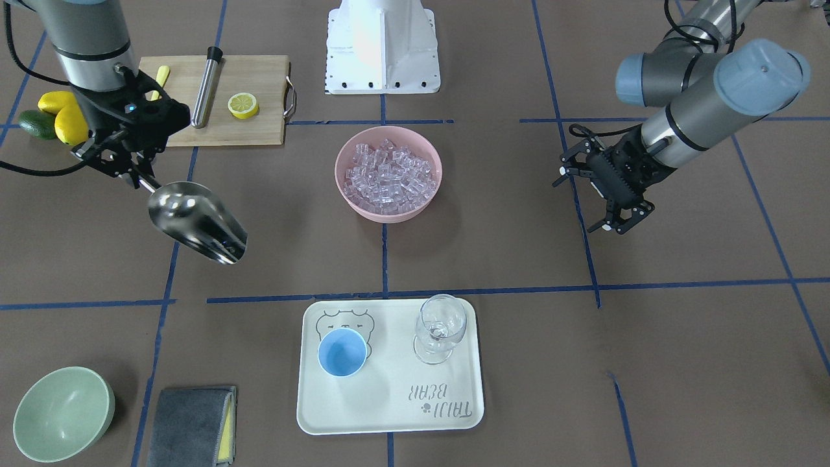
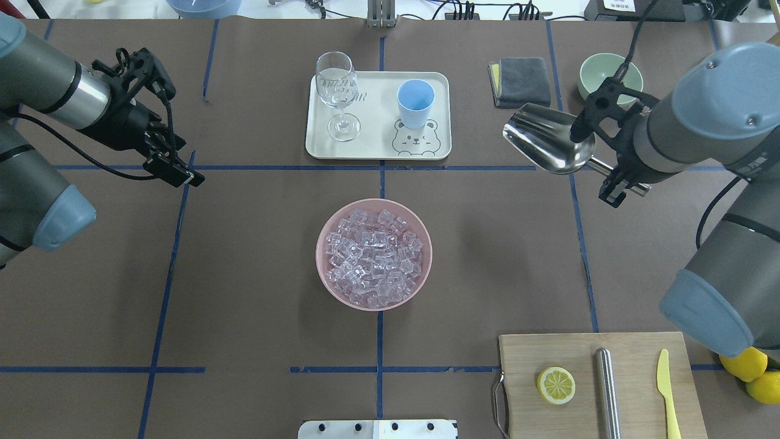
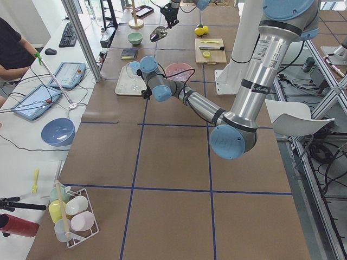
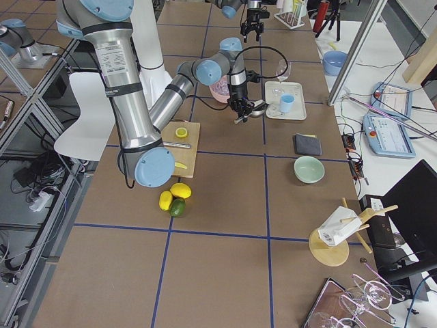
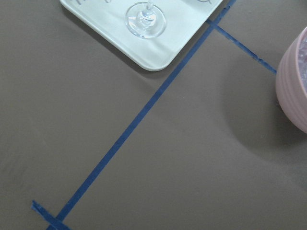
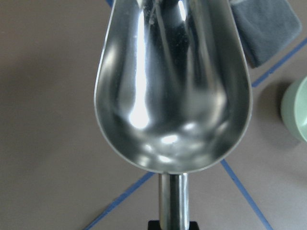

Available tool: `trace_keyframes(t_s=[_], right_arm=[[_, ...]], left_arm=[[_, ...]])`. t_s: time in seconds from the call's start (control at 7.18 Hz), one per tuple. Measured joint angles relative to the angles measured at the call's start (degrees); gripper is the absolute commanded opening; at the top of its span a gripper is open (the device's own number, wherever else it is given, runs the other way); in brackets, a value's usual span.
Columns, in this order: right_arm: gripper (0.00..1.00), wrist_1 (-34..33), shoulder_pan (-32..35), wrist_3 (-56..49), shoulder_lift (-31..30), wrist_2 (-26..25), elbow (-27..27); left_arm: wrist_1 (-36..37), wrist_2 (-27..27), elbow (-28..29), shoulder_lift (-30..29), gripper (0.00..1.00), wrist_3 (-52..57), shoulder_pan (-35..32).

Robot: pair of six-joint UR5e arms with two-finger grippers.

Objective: Put ice in cup with scoop

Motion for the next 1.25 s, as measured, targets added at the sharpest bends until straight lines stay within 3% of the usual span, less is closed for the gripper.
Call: trace_keyframes(t_s=[0.28, 0.7, 0.84, 1.25], right_arm=[[0.00, -2.76, -4.57, -1.00, 2.82, 0.17, 0.05], [0.00, -22.03, -5.50, -10.14, 14.12, -0.34, 0.90], [0.00, -25.56, -5.55, -12.14, 16.94, -0.55, 0.72], [0.00, -28.83, -5.62, -17.33, 21.89, -0.62, -2.85]], left_arm=[[-9.06, 3.05, 1.49, -0.21, 1.00, 0.30, 3.54], [-21.41, 4.40, 6.69, -0.74, 1.00, 0.54, 10.16], [-24.92, 5.97, 7.72, -1.07, 1.00, 0.58, 12.44], [-30.82, 10.60, 9.96, -2.95, 1.00, 1.70, 19.14]])
